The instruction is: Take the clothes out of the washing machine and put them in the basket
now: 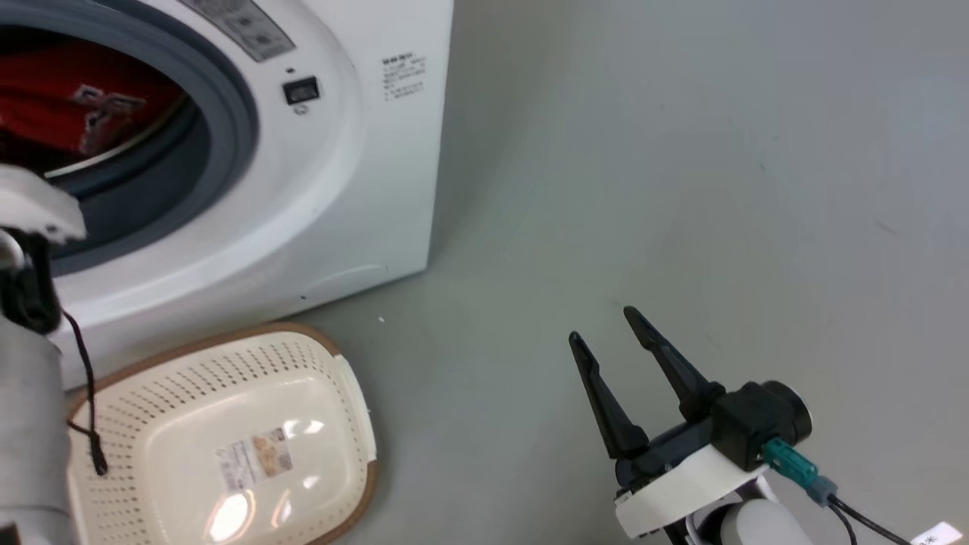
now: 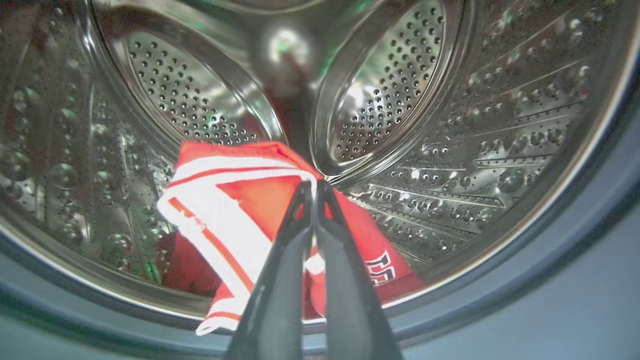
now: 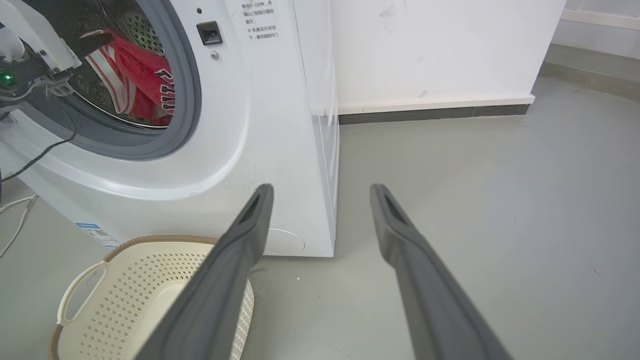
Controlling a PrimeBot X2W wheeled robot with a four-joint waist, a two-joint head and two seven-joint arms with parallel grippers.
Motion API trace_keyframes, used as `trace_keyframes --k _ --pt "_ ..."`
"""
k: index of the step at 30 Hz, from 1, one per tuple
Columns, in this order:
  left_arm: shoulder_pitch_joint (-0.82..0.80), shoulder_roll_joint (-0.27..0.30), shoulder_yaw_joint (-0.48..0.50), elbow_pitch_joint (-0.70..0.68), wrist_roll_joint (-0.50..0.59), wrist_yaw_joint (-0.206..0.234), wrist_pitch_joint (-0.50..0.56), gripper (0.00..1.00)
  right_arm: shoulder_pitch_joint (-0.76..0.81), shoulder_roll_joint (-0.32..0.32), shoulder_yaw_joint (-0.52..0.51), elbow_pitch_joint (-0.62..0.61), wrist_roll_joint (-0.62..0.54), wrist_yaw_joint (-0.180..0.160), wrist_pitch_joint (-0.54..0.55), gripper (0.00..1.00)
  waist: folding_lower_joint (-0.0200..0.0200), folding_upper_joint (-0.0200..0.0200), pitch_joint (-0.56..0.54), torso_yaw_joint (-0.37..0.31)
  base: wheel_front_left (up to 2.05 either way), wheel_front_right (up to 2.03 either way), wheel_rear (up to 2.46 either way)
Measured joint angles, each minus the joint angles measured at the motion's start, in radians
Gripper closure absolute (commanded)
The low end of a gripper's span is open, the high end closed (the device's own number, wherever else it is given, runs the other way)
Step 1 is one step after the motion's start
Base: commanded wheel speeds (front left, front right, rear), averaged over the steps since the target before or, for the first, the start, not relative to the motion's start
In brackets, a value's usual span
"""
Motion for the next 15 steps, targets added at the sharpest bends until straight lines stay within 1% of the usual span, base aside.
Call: trace_keyframes --k 6,8,15 --pt "0.169 -0.08 0.02 -0.117 0.042 -0.009 0.0 1.0 0.035 0.0 -0.022 0.008 -0.017 0.0 0.026 0.0 -0.0001 0.0 -0.098 0.04 0.0 0.0 0.0" --pt "0.222 -0.096 0.03 -0.163 0.054 -0.015 0.0 1.0 0.047 0.0 -0.031 0.006 -0.021 0.0 0.036 0.0 -0.0001 0.0 -0.13 0.054 0.0 0.0 0.0" --pt "0.4 -0.208 0.031 -0.333 0.088 -0.025 -0.002 1.0 0.087 0.0 -0.082 -0.014 -0.038 0.0 0.063 0.0 -0.0002 0.0 -0.225 0.114 0.0 0.0 0.0"
